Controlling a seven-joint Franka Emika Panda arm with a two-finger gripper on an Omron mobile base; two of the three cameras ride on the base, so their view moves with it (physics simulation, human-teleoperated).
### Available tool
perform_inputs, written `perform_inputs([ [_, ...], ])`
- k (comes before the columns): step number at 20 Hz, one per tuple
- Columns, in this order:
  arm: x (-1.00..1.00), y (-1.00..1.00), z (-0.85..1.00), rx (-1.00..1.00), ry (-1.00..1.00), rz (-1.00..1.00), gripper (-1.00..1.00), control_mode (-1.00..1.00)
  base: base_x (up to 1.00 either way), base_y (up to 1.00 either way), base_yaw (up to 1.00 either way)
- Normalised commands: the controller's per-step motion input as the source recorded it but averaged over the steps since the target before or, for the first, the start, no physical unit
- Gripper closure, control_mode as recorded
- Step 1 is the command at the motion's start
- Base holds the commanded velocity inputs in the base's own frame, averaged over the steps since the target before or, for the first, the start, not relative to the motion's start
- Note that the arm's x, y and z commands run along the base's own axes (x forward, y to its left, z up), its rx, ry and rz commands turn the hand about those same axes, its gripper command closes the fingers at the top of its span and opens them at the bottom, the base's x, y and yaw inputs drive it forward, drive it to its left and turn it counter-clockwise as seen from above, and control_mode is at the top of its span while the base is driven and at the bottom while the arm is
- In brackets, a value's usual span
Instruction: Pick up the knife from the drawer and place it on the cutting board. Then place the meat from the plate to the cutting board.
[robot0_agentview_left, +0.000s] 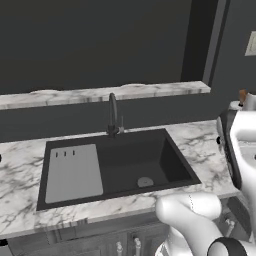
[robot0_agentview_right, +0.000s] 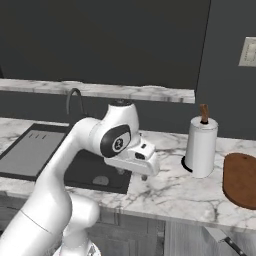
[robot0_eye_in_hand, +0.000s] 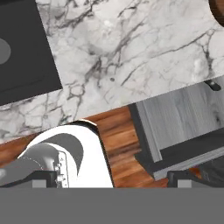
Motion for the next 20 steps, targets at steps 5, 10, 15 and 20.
perform_inputs([
  [5, -0.07, -1.00, -0.49, 0.01, 0.10, 0.00, -1.00, -1.00, 0.00, 0.00, 0.00],
  [10, -0.20, -0.94, -0.71, 0.09, 0.02, -0.01, -1.00, -1.00, 0.00, 0.00, 0.00],
  [15, -0.02, -0.68, -0.71, 0.16, 0.00, -0.04, -1.00, -1.00, 0.00, 0.00, 0.00],
  [20, 0.00, -0.60, -0.78, 0.13, 0.01, 0.00, -1.00, -1.00, 0.00, 0.00, 0.00],
])
